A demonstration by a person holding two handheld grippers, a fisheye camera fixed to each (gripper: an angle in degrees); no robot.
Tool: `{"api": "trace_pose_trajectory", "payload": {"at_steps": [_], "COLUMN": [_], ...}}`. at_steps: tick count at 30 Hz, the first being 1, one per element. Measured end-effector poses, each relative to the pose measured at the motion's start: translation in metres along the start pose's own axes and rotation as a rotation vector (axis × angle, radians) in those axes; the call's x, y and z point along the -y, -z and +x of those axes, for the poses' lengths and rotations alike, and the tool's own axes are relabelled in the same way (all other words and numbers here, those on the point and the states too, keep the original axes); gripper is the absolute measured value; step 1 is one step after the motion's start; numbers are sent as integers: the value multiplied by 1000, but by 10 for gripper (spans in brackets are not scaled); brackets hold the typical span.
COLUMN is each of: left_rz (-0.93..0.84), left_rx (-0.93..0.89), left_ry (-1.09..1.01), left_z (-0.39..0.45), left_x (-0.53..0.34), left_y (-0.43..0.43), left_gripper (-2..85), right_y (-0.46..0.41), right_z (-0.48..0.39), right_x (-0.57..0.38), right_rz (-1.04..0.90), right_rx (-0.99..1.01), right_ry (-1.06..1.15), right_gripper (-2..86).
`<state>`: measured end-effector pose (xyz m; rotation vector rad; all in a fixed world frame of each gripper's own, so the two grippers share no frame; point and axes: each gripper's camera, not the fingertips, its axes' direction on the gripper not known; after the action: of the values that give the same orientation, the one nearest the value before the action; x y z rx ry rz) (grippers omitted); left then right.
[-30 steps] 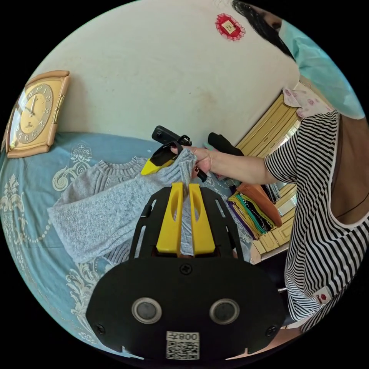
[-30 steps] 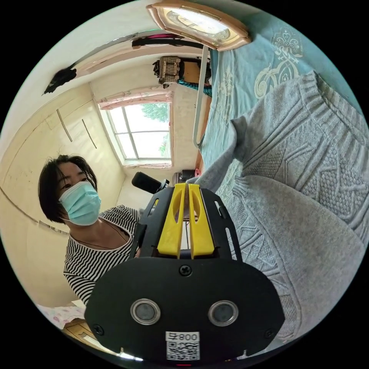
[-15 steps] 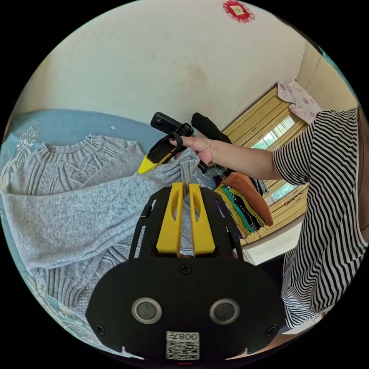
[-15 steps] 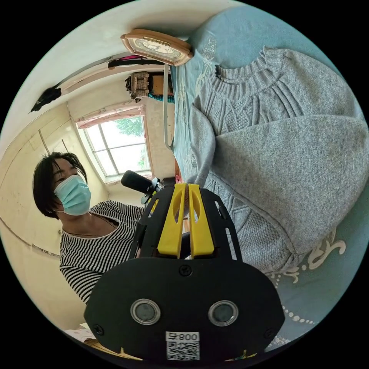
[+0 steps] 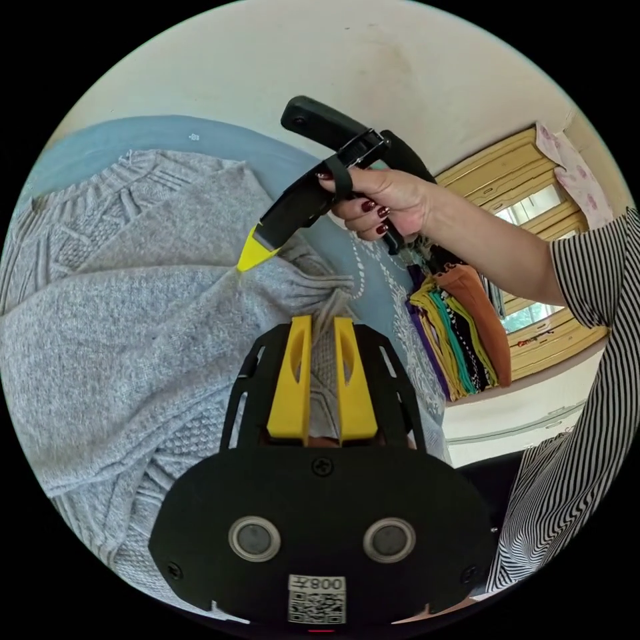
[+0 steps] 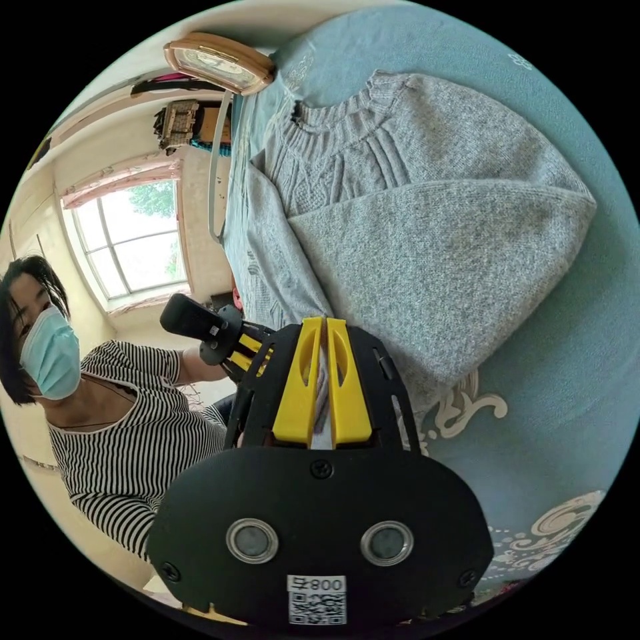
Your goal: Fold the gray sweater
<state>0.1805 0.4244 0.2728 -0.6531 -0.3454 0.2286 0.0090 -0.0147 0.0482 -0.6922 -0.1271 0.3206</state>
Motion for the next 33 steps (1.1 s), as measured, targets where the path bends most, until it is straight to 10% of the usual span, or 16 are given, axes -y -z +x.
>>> {"api": "trace_pose_trajectory", "payload": {"at_steps": [9,15,33], "left_rz": [142,93,260], "left_rx": [-25,218,349], "left_ry": [3,141,393], "left_z": [-15,-78,-181], "left_x": [-9,-24,-76], "left_y": [37,57,168], "left_gripper": [72,58,2], "right_y": [14,-103,-85], "right_z": [-113,-155,-240], "right_x": [-83,-117,-173], "right_rz": [261,94,317], "right_rx": [-301,-662,-709], "right_ry": [120,129,128], "right_gripper": [0,-2,1]}}
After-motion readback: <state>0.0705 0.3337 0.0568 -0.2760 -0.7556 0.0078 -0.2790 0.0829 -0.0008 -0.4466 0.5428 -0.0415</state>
